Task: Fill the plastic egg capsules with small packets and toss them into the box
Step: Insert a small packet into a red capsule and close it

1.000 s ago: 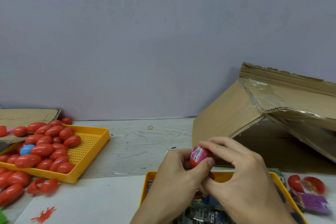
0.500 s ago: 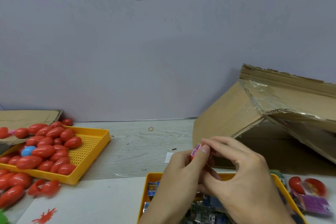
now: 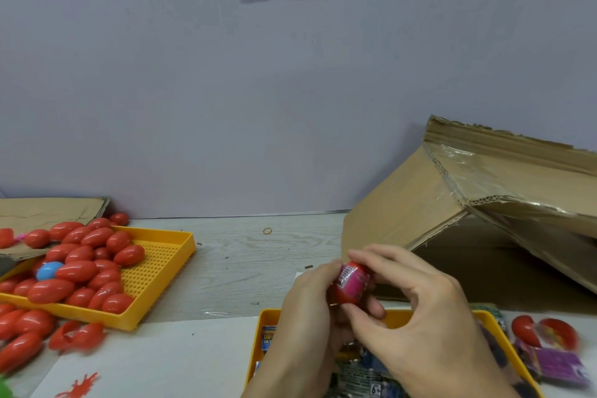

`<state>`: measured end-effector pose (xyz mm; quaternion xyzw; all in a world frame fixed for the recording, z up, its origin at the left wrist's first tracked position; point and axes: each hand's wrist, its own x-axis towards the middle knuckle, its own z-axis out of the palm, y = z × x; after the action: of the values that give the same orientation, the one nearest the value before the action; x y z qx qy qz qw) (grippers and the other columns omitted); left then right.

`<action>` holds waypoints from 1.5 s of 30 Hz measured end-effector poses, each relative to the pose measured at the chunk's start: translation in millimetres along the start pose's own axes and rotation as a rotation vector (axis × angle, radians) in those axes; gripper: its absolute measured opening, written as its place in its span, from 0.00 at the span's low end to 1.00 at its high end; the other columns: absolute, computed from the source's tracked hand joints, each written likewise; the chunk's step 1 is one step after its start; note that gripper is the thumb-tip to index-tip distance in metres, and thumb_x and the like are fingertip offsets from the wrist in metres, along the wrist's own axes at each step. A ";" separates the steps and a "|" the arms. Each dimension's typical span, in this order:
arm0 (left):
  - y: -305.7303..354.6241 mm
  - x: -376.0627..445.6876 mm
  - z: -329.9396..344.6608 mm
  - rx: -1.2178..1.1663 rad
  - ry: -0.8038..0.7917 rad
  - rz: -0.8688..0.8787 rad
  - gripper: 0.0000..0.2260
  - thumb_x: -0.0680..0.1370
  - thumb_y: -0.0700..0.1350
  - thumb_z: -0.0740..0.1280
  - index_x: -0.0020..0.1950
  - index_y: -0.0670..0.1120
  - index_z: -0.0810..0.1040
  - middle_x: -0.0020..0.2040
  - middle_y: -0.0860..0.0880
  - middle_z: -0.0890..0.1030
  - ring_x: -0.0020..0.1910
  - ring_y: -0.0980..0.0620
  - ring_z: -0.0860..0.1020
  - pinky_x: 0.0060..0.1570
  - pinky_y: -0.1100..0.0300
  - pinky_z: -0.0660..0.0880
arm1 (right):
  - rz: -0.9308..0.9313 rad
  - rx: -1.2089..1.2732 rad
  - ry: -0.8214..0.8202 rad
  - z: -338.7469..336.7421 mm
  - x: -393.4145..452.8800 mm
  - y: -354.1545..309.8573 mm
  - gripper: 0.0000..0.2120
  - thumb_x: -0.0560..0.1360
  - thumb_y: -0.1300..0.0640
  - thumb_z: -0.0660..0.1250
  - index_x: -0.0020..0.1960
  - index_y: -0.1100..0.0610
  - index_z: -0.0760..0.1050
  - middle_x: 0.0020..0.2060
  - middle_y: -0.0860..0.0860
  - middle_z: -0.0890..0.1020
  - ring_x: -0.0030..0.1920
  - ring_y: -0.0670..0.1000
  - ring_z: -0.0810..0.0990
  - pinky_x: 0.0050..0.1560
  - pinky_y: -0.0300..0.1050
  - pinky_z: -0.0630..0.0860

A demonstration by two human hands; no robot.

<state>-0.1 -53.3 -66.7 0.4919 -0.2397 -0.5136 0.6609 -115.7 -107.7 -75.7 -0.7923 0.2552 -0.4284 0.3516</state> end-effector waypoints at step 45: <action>0.6 -2.6 0.4 0.472 0.350 0.525 0.13 0.70 0.43 0.78 0.45 0.53 0.75 0.43 0.57 0.81 0.42 0.55 0.82 0.35 0.69 0.76 | 0.236 -0.070 -0.099 2.1 2.9 8.8 0.29 0.77 0.58 0.69 0.73 0.40 0.63 0.55 0.32 0.74 0.58 0.29 0.70 0.48 0.30 0.76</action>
<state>-1.1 -51.1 -65.6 0.6326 -0.3523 -0.1663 0.6693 -113.3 -114.6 -81.8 -0.7885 0.3439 -0.3354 0.3840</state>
